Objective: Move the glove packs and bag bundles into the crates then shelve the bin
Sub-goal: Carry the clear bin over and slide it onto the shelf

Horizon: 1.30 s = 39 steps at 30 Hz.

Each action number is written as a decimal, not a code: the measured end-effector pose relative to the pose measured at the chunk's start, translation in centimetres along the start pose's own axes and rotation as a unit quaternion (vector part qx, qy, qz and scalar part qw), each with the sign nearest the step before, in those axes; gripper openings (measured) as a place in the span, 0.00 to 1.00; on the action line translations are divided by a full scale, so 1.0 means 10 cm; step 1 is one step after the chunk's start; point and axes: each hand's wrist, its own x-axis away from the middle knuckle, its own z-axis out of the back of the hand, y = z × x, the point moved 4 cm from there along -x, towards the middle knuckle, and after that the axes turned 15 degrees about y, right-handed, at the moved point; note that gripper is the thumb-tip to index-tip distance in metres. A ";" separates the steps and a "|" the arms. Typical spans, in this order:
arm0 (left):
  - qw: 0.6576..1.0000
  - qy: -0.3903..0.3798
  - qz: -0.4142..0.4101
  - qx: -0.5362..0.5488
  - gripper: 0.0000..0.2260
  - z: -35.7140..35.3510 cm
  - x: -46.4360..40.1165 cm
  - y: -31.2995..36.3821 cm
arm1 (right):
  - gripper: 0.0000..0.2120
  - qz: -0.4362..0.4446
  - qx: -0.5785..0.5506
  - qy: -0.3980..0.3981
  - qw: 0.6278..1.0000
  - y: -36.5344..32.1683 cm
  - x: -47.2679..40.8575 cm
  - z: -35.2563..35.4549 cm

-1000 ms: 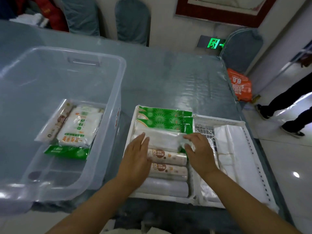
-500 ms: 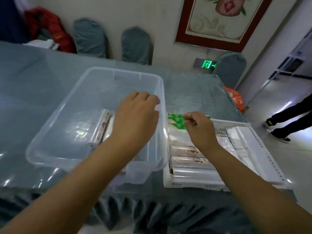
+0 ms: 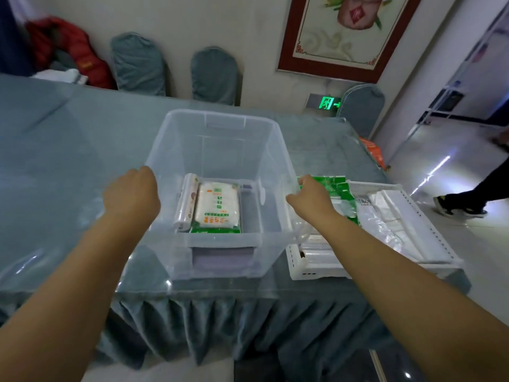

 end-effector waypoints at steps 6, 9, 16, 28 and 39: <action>0.997 0.020 0.032 0.073 0.09 0.10 0.08 -0.01 | 0.09 -0.026 -0.031 0.030 0.999 0.01 0.11 0.11; 0.996 0.038 0.020 0.082 0.09 0.27 0.07 0.10 | 0.08 -0.036 -0.057 0.055 0.996 0.06 0.15 0.30; 0.986 0.122 -0.055 0.100 0.15 0.96 0.03 0.90 | 0.10 -0.049 -0.131 0.153 0.978 0.32 0.15 1.19; 0.944 0.132 -0.208 0.221 0.18 1.53 1.22 3.53 | 0.20 -0.125 -0.120 0.329 0.928 2.30 0.79 3.53; 0.887 0.043 -0.323 0.327 0.16 1.21 2.97 5.95 | 0.21 -0.236 -0.044 0.398 0.885 4.50 1.88 5.28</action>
